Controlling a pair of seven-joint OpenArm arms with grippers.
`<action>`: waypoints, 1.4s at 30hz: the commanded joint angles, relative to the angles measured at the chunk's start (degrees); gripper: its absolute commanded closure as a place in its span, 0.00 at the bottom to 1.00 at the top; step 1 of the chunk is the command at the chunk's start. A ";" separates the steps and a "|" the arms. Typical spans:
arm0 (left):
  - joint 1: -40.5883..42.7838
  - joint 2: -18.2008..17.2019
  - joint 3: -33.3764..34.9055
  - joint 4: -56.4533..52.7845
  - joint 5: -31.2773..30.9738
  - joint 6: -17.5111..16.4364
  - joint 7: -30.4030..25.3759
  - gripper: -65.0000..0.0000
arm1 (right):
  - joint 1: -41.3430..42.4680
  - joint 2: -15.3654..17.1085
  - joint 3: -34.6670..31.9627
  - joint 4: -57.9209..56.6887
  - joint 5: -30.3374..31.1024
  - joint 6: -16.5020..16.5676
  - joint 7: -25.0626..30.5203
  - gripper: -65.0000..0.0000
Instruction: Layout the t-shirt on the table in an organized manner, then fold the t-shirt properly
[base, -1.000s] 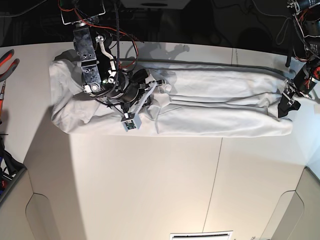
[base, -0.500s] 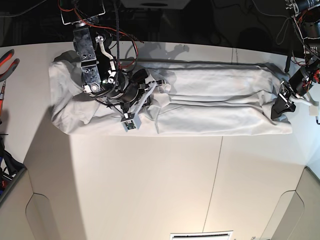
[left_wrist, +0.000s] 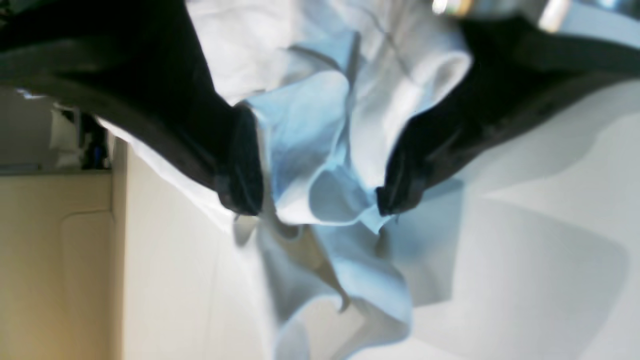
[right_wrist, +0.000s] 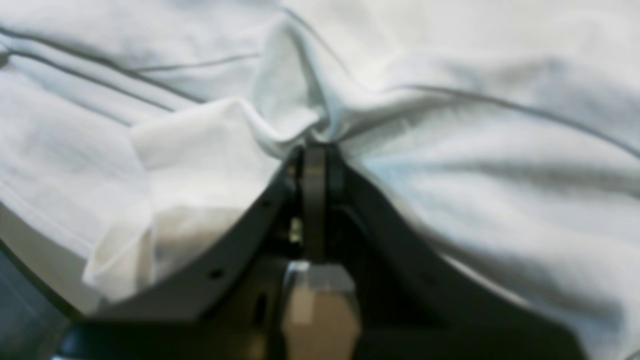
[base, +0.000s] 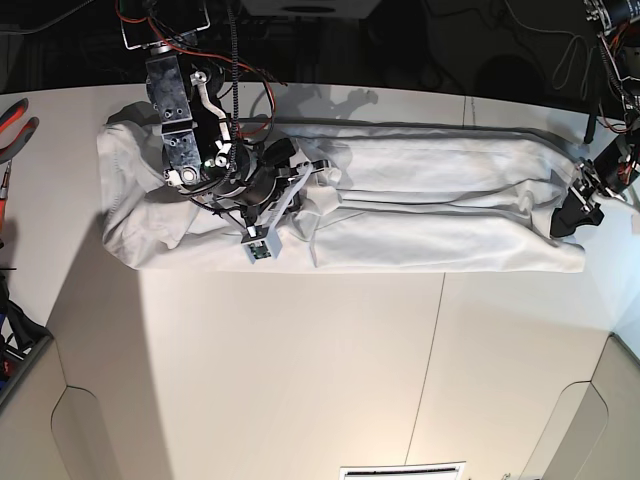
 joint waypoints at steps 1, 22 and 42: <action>-0.63 -1.33 -0.17 0.74 -2.32 -0.54 0.11 0.37 | 0.28 0.20 0.26 0.22 -1.86 -0.63 -1.46 1.00; -2.56 -1.25 -0.15 1.16 -9.09 -0.54 4.37 0.37 | 0.31 0.20 0.24 0.22 -1.86 -0.63 -1.46 1.00; -4.28 2.51 0.00 1.16 3.04 -0.54 -3.82 0.38 | 0.28 0.20 0.24 0.22 -1.86 -0.61 -1.49 1.00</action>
